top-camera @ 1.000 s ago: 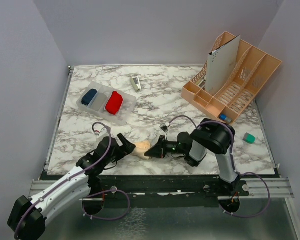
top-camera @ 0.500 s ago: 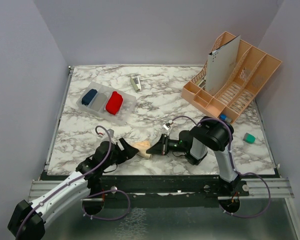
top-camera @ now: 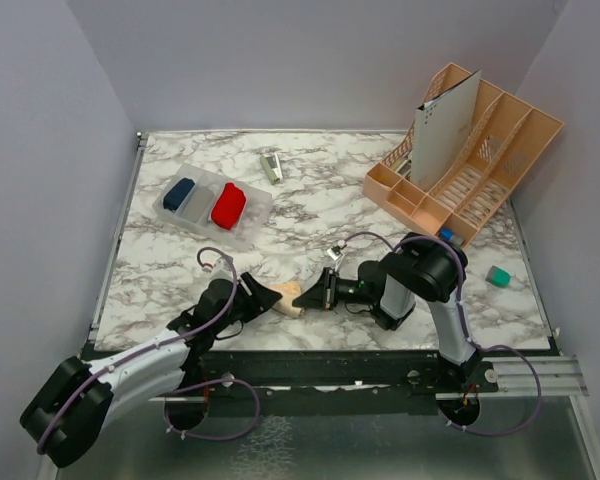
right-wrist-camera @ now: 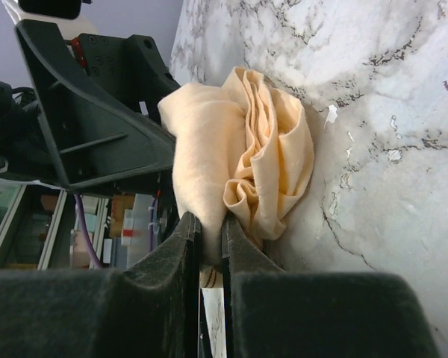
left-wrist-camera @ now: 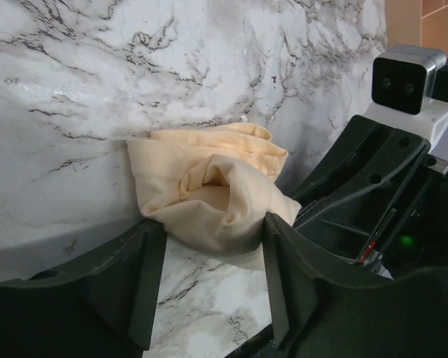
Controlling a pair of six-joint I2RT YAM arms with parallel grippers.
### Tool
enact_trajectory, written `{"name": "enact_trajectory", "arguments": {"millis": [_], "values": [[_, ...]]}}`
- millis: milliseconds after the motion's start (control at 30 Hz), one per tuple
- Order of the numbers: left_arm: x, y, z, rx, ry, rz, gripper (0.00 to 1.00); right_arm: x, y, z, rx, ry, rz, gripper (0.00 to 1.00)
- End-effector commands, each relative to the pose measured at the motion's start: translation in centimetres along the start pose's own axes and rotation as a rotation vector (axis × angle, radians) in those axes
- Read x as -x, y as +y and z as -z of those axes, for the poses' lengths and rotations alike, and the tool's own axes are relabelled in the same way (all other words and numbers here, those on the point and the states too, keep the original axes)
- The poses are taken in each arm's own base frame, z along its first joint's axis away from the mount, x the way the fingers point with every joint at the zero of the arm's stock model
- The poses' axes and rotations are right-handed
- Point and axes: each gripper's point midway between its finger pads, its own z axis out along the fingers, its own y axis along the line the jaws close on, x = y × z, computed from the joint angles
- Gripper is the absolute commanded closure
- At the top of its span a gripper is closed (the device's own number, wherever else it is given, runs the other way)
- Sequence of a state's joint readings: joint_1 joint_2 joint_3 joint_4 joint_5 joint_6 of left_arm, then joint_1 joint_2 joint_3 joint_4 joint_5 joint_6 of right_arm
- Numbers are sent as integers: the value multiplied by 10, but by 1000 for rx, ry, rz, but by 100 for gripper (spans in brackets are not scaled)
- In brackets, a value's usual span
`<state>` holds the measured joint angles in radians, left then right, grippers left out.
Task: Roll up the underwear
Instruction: Roll the underwear to the center of the board.
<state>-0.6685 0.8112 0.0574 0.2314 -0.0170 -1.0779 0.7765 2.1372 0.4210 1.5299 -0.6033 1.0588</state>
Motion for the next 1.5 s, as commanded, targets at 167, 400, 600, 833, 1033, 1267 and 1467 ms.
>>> {"name": "enact_trajectory", "arguments": {"millis": [167,400,600,833,1033,1267,1467], "values": [[-15,67,-1,276,31,-33,57,-34,-41,19,-149,109,-20,72],[-14,68,0,310,51,-57,59,-15,-35,23,-228,115,172,57],[-14,64,0,302,59,-61,59,-1,-41,36,-347,142,353,52],[-14,61,0,304,76,-72,60,34,-5,48,-322,64,644,43],[-14,58,0,306,88,-84,61,81,31,67,-356,-179,798,29],[-17,56,-1,290,95,-70,61,81,18,44,-420,-37,661,0],[-20,54,-2,282,115,-70,61,97,39,62,-291,-349,782,0]]}}
